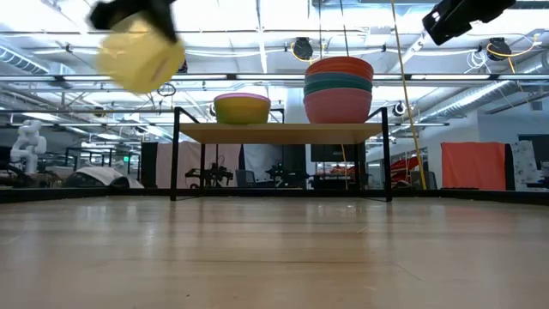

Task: Place and stack bowls onto a shelf
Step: Stack the light yellow bowl on top of the light purple bowl on the shelf

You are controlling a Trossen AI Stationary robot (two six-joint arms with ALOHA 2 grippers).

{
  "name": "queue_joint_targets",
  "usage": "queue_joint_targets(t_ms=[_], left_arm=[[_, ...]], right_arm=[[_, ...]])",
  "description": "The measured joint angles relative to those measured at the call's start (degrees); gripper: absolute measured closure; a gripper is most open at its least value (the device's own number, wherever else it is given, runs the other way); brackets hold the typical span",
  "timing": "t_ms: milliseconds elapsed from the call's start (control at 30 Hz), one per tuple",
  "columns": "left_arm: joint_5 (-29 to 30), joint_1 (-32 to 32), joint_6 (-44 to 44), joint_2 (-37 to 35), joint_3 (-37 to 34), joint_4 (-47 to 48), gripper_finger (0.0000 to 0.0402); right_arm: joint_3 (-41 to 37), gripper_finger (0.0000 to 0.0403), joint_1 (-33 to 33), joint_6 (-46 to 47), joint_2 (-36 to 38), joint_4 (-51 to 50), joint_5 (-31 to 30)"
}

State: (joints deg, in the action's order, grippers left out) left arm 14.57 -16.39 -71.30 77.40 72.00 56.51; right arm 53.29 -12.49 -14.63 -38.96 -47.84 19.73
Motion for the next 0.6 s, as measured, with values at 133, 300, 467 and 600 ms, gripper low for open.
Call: queue_joint_targets(t_ms=[133,300,467,600], left_arm=[[0.03,7.94,14.81,-0.19,9.16,1.28,0.0398],[0.07,16.61,28.8,1.97,20.7,3.37,0.0398],[0.18,24.15,39.06,6.44,30.09,5.24,0.0398],[-5.59,29.02,45.97,11.75,36.62,5.66,0.0398]], right_arm=[[0.0,0.0305,0.0,0.0,0.53,0.01,-0.27],[0.01,0.0305,0.0,-0.02,0.97,0.02,-0.44],[-0.01,0.0305,-0.02,-0.18,1.21,0.02,-0.51],[-0.01,0.0305,-0.02,-1.13,1.33,0.02,-3.12]])
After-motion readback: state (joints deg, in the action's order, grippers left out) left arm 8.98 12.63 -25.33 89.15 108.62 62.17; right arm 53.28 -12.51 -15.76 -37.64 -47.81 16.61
